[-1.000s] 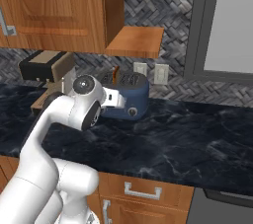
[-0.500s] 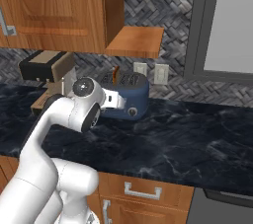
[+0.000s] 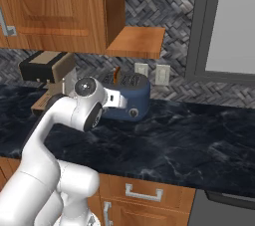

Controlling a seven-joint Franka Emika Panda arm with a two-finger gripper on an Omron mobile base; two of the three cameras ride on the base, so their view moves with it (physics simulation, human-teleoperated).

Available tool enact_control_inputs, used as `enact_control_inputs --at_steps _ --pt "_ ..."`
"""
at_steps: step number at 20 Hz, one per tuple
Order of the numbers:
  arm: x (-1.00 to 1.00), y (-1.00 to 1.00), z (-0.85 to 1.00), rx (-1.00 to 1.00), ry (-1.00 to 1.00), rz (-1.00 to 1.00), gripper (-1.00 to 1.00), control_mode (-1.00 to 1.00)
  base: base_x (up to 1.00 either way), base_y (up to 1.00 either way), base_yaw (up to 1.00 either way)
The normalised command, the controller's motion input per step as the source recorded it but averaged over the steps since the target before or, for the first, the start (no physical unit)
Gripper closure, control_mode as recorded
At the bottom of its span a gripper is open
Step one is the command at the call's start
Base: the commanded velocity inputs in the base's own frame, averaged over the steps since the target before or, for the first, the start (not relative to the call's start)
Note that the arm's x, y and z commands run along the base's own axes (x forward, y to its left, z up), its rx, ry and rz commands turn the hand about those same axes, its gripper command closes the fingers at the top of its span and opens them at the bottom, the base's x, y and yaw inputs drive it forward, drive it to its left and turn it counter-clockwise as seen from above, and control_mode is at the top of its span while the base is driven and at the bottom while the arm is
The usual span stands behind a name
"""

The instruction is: Start the toaster. Once the lever pops up, take the bread to the plate on the dining counter.

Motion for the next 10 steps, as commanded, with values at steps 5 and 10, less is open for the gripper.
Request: enact_control_inputs --at_steps 5,10 --pt "0.17 0.0 0.0 0.0 0.0 0.0 -1.0 -1.0 0.0 0.0 0.0" --pt "0.23 0.0 0.0 0.0 0.0 0.0 -1.0 -1.0 0.0 0.0 0.0"
